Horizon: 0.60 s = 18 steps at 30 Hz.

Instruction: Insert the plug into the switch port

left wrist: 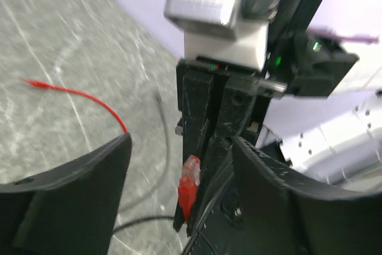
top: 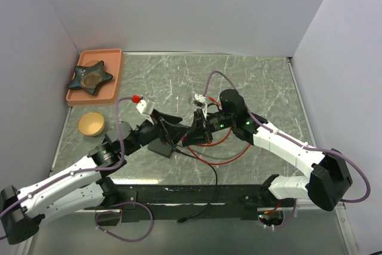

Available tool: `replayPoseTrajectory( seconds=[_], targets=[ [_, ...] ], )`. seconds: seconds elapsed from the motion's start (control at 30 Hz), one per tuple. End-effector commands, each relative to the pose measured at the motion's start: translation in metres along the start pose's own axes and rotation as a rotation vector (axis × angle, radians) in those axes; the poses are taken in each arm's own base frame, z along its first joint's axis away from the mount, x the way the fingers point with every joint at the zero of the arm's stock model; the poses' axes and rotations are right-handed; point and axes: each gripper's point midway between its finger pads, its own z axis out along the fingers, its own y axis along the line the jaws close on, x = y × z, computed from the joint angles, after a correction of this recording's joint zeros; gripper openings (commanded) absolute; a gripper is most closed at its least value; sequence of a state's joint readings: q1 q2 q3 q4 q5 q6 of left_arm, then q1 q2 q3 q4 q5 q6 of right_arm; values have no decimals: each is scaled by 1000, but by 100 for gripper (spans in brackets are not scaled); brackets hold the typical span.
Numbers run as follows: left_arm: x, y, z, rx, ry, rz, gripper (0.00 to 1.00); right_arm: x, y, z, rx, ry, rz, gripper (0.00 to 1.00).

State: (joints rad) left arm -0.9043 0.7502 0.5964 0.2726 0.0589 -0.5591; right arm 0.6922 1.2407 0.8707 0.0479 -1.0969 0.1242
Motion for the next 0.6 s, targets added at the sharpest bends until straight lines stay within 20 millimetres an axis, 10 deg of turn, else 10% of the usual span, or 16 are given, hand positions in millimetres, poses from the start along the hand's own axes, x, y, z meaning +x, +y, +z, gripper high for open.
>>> replayPoseTrajectory(
  seconds=[0.0,0.17,0.33,0.47,0.57],
  targets=[
    [0,-27,8,147,28,23,70,-17,12,1,-45,-9,-66,0],
    [-5,-25,10,136,-2,23,49,-19,15,1,-58,-14,-73,0],
    [-20,-21,-2,111,-107,-13,1,-17,10,4,-47,-3,-59,0],
    [-25,-12,-1,46,-115,-38,1,-21,1,2,34,-18,-55,1],
    [-23,-5,0,4,-111,-70,1,-30,-8,-3,130,-48,-79,31]
  ],
)
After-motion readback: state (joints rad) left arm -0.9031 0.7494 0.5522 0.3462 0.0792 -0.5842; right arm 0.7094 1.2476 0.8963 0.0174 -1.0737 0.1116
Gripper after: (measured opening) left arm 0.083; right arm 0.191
